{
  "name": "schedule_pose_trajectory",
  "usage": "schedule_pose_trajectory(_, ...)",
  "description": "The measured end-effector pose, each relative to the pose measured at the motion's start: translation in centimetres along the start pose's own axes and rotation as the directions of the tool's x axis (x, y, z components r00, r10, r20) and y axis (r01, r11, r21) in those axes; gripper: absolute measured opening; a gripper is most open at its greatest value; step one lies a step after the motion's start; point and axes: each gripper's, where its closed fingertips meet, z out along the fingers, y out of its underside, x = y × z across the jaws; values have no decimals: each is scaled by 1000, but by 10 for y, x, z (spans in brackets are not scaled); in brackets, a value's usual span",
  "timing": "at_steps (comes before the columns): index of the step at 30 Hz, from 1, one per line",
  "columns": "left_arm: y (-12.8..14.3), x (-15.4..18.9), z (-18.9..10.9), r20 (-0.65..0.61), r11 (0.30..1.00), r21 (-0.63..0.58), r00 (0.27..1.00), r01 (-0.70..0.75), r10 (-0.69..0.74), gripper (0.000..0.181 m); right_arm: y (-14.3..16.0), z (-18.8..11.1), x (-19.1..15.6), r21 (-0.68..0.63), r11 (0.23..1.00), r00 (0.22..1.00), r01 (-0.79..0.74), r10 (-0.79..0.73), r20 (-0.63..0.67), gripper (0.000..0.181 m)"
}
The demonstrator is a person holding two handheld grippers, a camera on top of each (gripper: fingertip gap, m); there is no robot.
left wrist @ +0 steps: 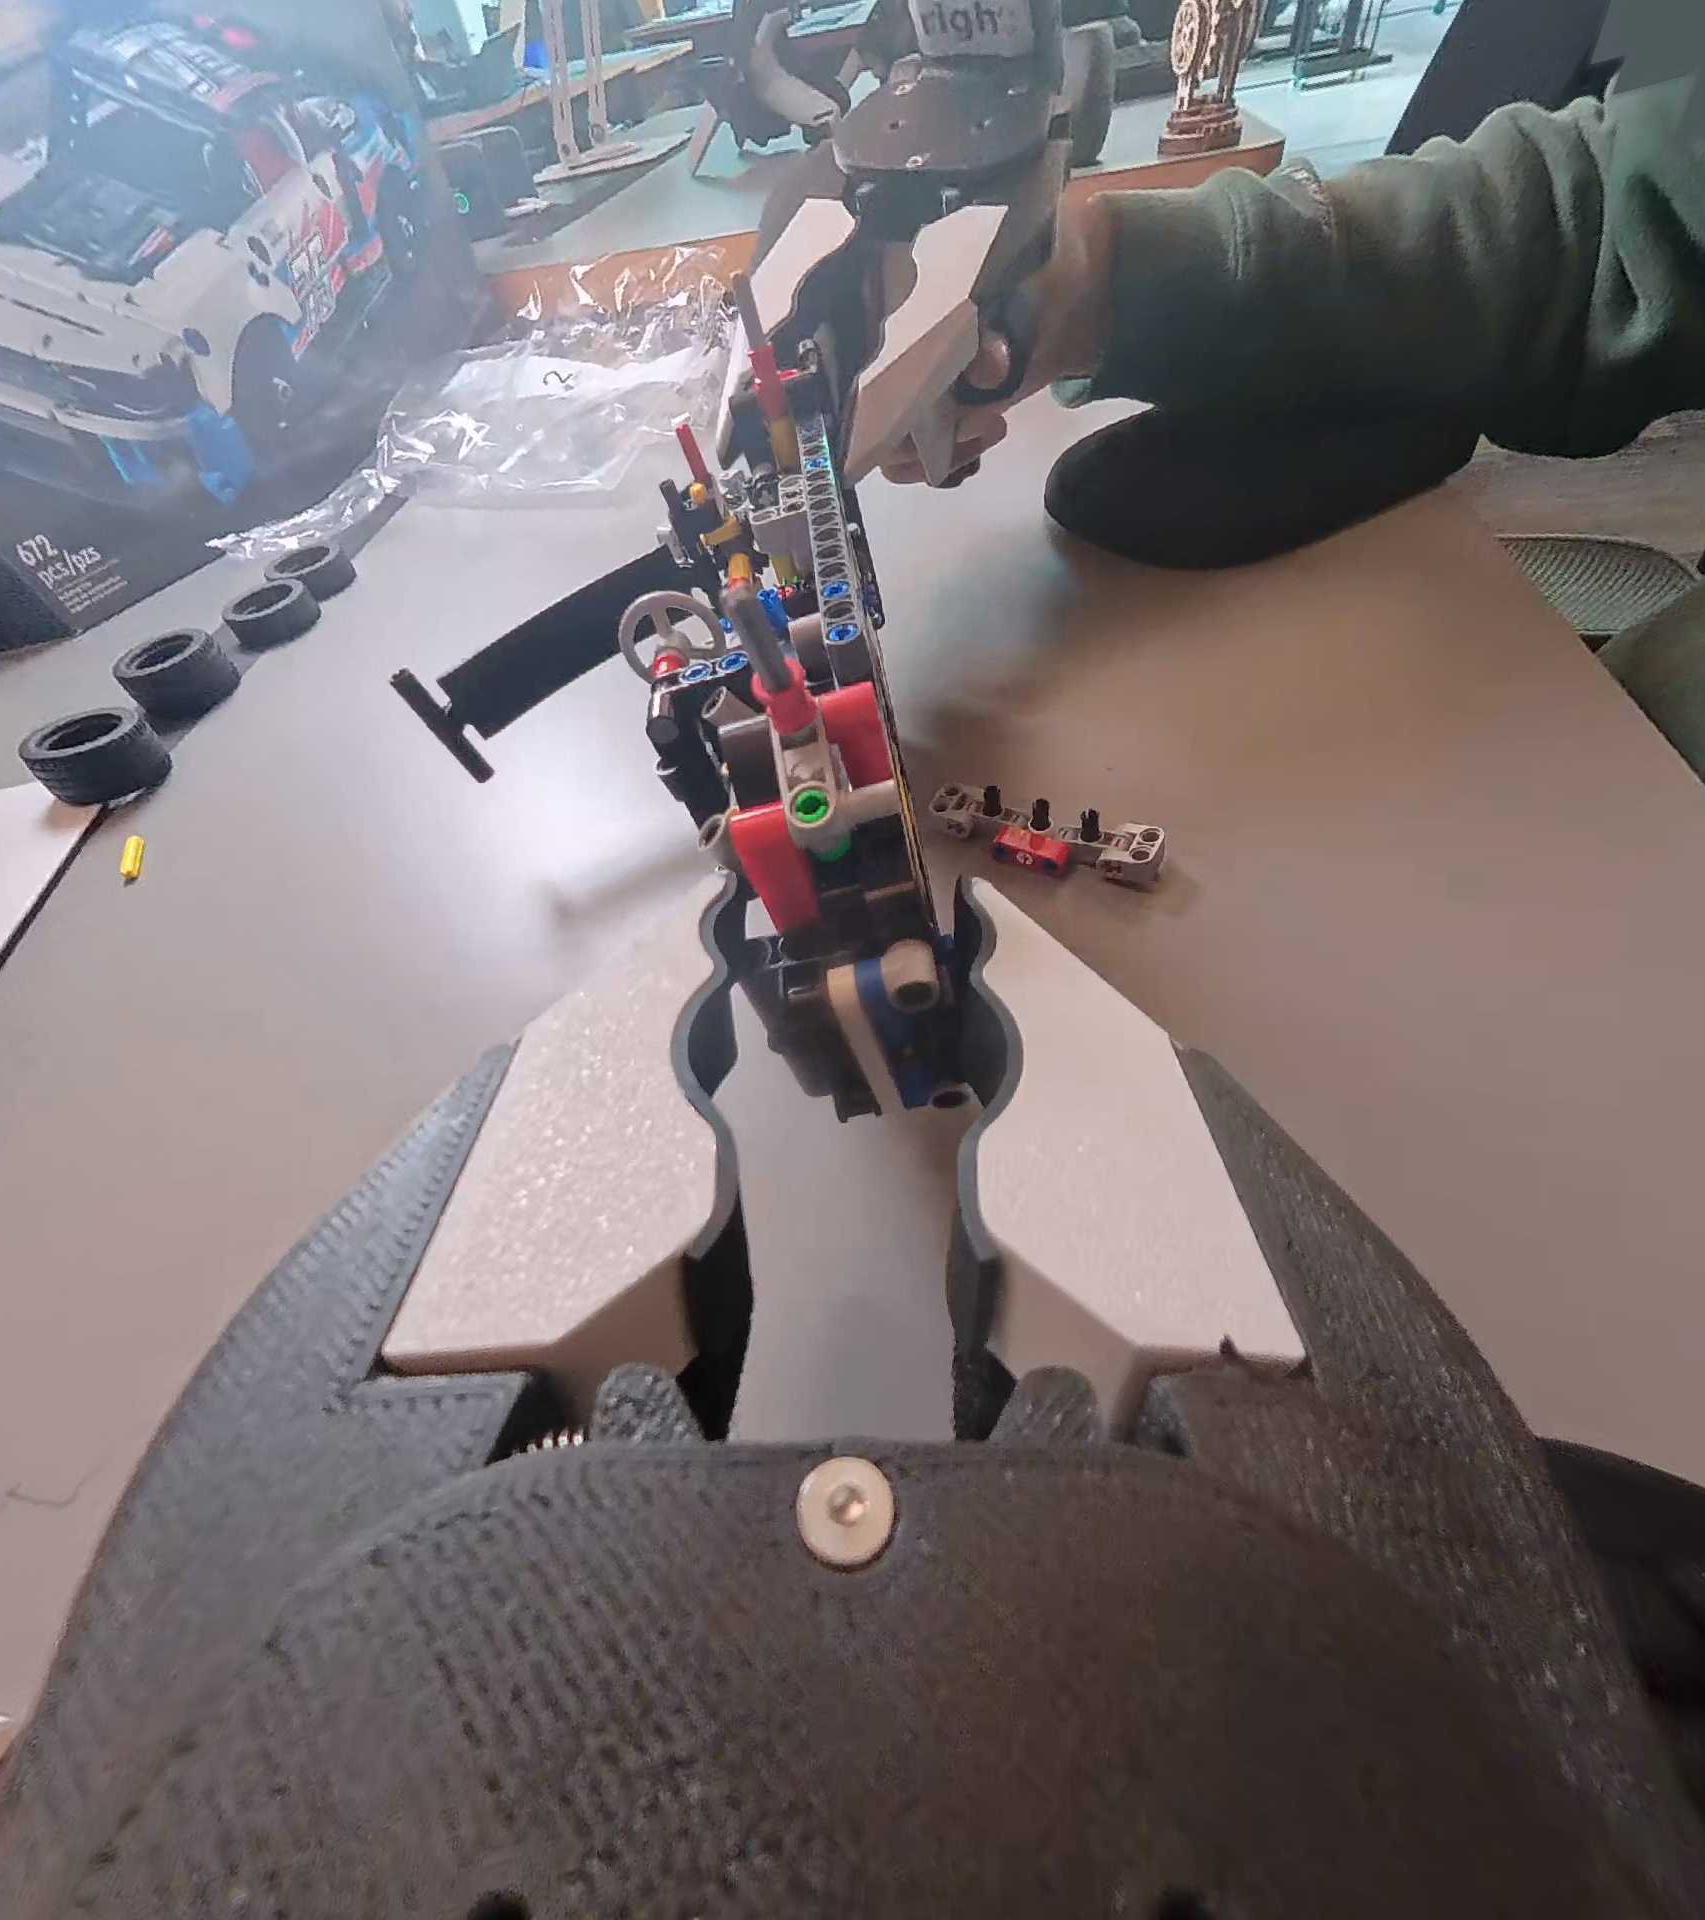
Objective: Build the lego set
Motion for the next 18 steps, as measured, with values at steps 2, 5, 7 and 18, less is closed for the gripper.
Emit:
schedule_pose_trajectory(2, 1, 1, -1, -3, 1000, -1, 1000, -22, 22, 38, 0, -1, -6, -3, 1000, 1000, 6, -6, 28, 33)
schedule_pose_trajectory(5, 2, 0, -1, 6, 1000, -6, 1000, -20, 20, 37, -1, -2, -9, 4, 999, 999, 42, -42, 15, 32)
schedule_pose_trajectory(7, -1, -4, -2, 34, 1000, 10, 999, -4, 4, 37, -1, -3, -11, 9, 998, 998, 57, -57, 5, 32)
schedule_pose_trajectory(18, -51, -14, -21, 258, 993, 53, 962, -105, 88, 52, -6, 10, -19, 17, 993, 993, 116, -116, -36, 30)
